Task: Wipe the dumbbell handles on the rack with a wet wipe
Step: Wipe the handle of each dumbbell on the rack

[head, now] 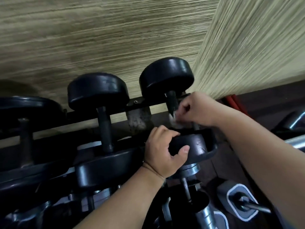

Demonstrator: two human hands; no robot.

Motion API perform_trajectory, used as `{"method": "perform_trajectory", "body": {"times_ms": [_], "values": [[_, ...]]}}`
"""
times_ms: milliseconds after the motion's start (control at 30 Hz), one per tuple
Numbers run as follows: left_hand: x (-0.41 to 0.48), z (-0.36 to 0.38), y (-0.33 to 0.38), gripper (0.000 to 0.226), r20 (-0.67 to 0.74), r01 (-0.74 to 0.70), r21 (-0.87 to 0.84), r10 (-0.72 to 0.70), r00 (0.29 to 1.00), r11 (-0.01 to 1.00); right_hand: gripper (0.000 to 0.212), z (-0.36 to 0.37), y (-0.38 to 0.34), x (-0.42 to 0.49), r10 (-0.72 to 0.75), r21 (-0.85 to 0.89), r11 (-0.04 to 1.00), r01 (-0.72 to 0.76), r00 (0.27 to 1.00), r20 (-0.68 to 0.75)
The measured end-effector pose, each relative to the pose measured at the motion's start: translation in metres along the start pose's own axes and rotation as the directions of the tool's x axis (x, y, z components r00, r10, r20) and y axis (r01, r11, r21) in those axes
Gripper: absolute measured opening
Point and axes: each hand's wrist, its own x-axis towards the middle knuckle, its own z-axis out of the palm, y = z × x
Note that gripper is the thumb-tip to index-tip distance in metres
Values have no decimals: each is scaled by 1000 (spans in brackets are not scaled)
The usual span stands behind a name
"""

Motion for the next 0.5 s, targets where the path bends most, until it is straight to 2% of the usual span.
{"method": "perform_trajectory", "body": {"times_ms": [67,100,133,200,267,333,433,500], "values": [[0,0,1,46,5,-4,-15,4,1000,1000,10,-1,1,-10,-36,-69,996,47,988,153],[0,0,1,47,2,-7,-19,7,1000,1000,8,-1,1,-11,-53,-61,996,64,984,171],[0,0,1,47,-3,-9,-22,9,1000,1000,7,-1,0,-10,-77,-48,995,84,987,139],[0,1,0,48,-9,-12,-24,12,1000,1000,6,-1,-1,-2,-137,-45,990,136,990,-28],[0,1,0,47,-9,-14,-20,14,1000,1000,5,2,-1,11,-171,-64,985,161,965,-200],[0,0,0,47,-9,-19,-17,19,1000,1000,8,8,1,22,-186,-95,982,164,935,-302],[-1,1,1,47,-14,-21,-25,21,1000,999,7,12,1,22,-211,-108,977,185,912,-350],[-1,1,0,47,-20,-24,-22,23,1000,999,3,4,-3,12,-218,-104,975,198,941,-260]]}}
